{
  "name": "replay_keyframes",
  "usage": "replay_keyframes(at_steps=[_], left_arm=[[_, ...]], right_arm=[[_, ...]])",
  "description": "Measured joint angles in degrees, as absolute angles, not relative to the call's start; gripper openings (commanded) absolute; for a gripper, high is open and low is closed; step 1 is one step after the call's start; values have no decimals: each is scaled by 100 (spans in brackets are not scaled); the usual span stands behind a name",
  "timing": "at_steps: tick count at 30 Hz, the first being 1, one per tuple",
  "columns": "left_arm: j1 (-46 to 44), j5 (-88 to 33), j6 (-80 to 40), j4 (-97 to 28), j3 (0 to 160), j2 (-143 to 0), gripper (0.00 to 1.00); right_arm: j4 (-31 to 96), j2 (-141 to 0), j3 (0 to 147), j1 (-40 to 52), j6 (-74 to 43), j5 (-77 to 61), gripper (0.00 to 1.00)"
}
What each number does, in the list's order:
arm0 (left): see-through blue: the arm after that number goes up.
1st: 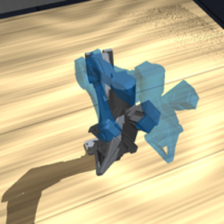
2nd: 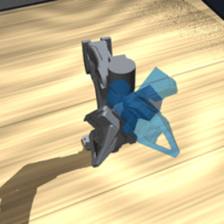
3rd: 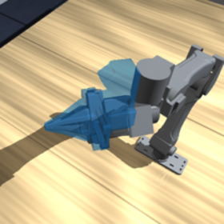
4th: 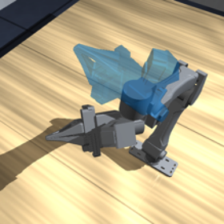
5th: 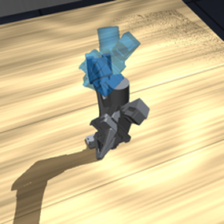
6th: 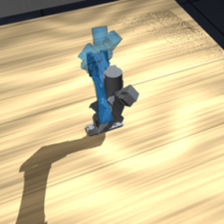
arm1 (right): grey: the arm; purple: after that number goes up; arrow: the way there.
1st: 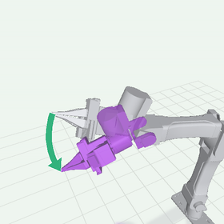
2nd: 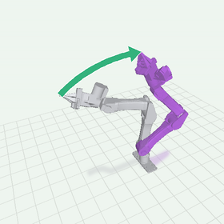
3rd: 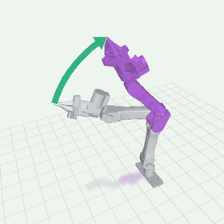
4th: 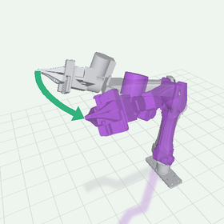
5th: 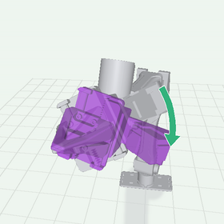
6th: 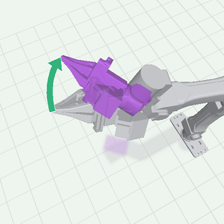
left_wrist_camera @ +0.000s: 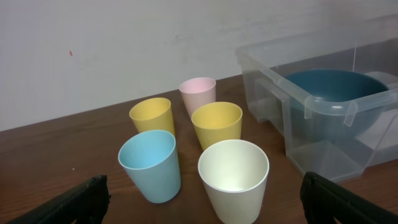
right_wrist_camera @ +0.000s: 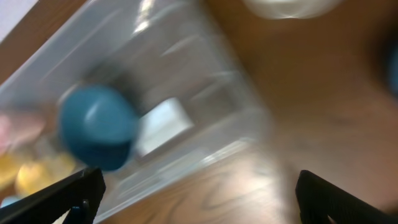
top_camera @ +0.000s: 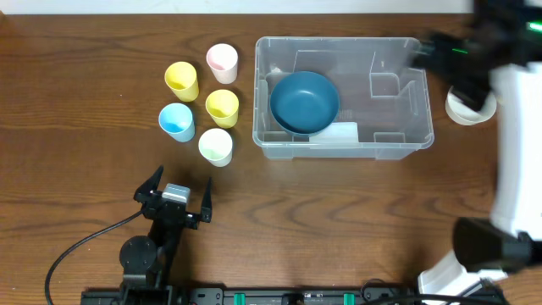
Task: Pack container
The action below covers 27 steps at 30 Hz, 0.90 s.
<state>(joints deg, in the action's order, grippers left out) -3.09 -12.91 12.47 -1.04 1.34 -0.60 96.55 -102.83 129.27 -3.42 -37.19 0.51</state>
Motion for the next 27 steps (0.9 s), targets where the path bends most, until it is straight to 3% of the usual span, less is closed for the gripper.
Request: replay_keyframes(at_steps=[5, 13, 20, 27], left_arm=[[-309, -1291, 1249, -104, 134, -60, 98], [-309, -1291, 1249, -106, 134, -60, 98], [-309, -1291, 1247, -104, 134, -60, 98], [-309, -1291, 1249, -106, 134, -60, 98]], right_arm=[[9688, -9856, 12436, -1640, -3717, 196, 99], [9249, -9253, 10195, -3481, -3625, 202, 99], [7900, -9061, 8221, -4176, -3282, 25, 99], [6829, -9063, 7303, -4344, -3094, -27, 99]])
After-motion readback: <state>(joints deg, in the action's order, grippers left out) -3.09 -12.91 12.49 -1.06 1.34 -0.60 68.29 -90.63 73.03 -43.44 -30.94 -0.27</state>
